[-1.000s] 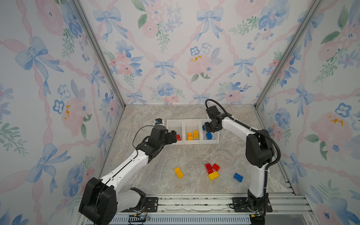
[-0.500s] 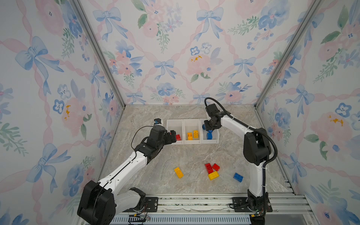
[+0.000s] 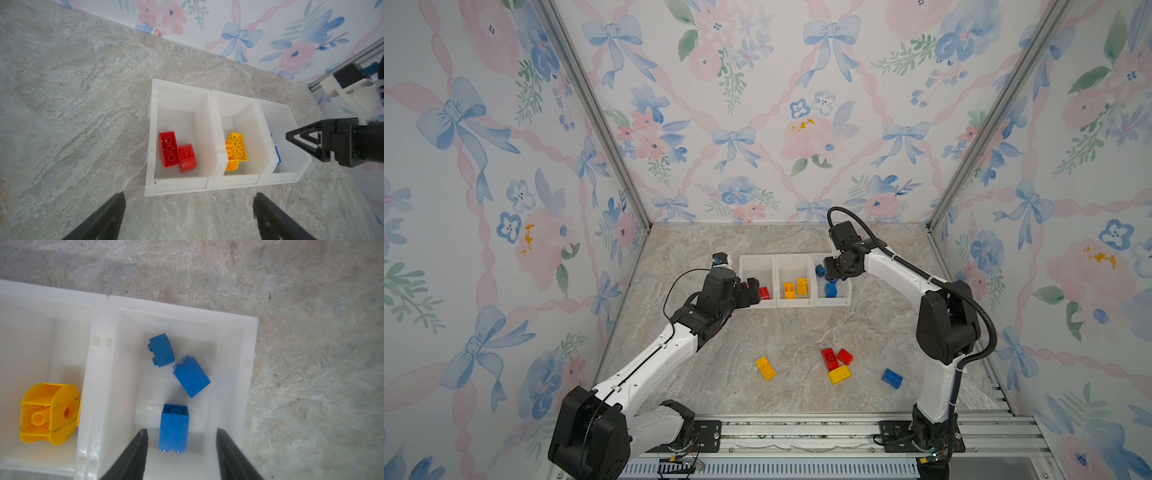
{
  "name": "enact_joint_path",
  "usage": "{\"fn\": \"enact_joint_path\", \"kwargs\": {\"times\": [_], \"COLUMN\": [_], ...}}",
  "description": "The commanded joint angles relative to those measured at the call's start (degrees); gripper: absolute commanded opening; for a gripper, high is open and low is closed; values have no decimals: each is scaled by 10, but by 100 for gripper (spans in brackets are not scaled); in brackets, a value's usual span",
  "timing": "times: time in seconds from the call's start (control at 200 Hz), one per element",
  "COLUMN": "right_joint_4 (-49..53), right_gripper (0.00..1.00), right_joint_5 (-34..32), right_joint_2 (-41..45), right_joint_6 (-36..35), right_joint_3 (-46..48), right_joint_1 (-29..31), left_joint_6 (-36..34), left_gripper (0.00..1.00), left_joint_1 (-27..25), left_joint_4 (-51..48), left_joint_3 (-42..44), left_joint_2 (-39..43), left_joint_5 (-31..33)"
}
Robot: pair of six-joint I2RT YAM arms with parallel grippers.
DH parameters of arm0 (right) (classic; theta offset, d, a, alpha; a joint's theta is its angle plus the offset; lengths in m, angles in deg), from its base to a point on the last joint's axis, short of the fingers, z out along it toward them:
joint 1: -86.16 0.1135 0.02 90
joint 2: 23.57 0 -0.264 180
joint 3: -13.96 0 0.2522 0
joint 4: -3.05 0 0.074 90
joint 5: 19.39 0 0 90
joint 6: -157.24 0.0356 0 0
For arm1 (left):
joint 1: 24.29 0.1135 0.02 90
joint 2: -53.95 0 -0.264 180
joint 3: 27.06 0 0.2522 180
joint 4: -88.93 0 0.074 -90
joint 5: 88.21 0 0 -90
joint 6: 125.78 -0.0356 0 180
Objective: Sort the legos into containers by color
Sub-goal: 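Carry the blue brick into the far-end bin and release it, then withdraw the open right gripper from the far-end bin toward the loose blue brick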
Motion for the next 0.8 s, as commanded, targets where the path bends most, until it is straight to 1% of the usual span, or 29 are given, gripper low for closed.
{"fn": "enact_joint_path", "kwargs": {"times": [0.0,0.365,0.45,0.795], "right_joint_4": [5,8,7,10], "right_gripper": [56,63,66,79], "right_joint_5": [4,4,4,3], "right_joint_2": [44,159,197,301], "right_joint_6": [21,74,92,168], "right_joint_3": [33,168,203,339], "right_joint_1": [6,14,14,13], "left_joint_6": [0,-4,-4,-8], "left_gripper": [98,98,98,98], "left_joint_1": [3,2,2,2], "left_joint_4": [6,6,6,6], "left_joint_3": [9,11,12,6], "left_joint_2": [13,14,13,7], "left_joint_5": [-3,-12,-15,-24]}}
